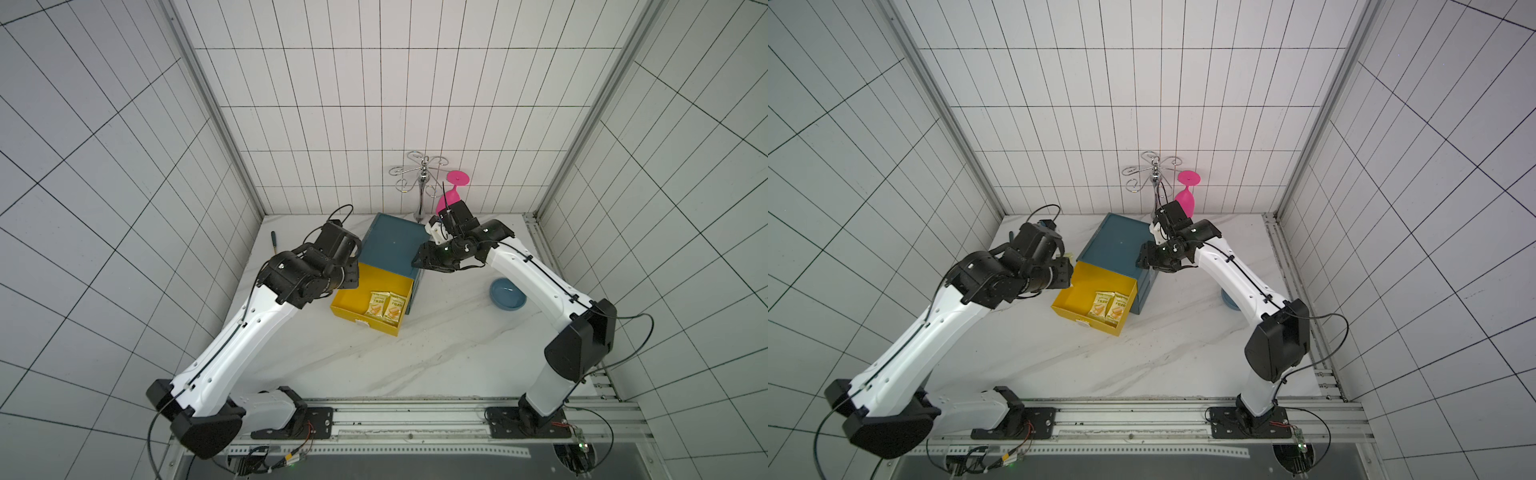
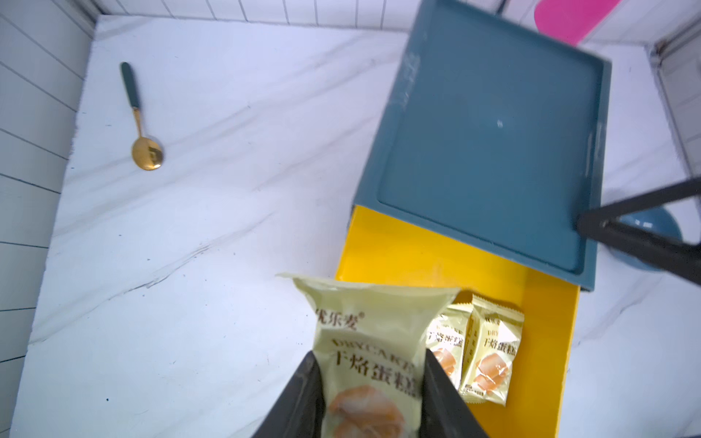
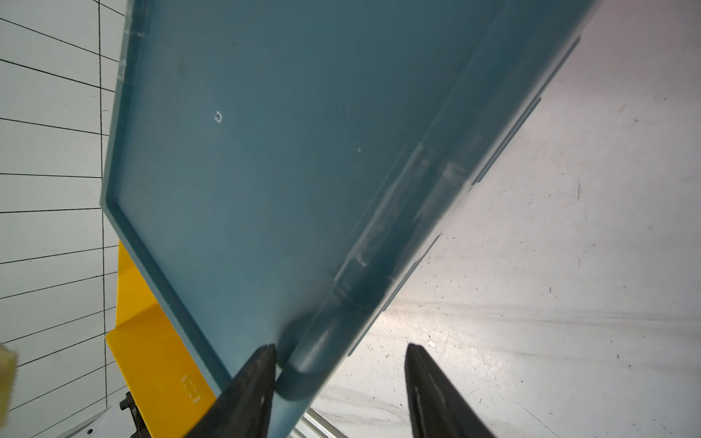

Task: Take the cookies out of the drawer
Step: Place the cookie at the center of the board.

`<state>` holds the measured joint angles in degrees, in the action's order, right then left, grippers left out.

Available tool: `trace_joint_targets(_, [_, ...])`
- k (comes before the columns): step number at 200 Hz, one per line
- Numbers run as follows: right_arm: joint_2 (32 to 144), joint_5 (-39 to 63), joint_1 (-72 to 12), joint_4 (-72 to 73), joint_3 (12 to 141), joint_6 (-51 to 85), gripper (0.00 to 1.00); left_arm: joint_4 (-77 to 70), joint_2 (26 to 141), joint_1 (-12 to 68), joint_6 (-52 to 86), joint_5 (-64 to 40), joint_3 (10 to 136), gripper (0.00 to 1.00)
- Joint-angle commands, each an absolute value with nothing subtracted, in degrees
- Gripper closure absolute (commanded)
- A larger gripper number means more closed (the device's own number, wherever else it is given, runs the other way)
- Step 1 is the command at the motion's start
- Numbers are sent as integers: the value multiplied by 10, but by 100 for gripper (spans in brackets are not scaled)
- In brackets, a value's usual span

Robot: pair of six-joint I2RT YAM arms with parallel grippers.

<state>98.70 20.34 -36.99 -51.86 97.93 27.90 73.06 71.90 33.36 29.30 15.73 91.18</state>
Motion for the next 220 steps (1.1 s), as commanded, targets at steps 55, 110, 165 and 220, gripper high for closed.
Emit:
trace_joint_targets(55, [1003,185,-359,-549,1003,272,43,682,746,66,218,75,779,57])
trace_joint_targets(110, [995,185,-355,-549,996,269,43,667,798,28,213,40,772,44])
trace_joint_targets(165, [994,185,-350,-549,991,270,43,725,668,172,238,29,880,23])
trace_joint_targets(220, [997,184,-349,-549,988,272,43,818,700,450,330,70,928,23])
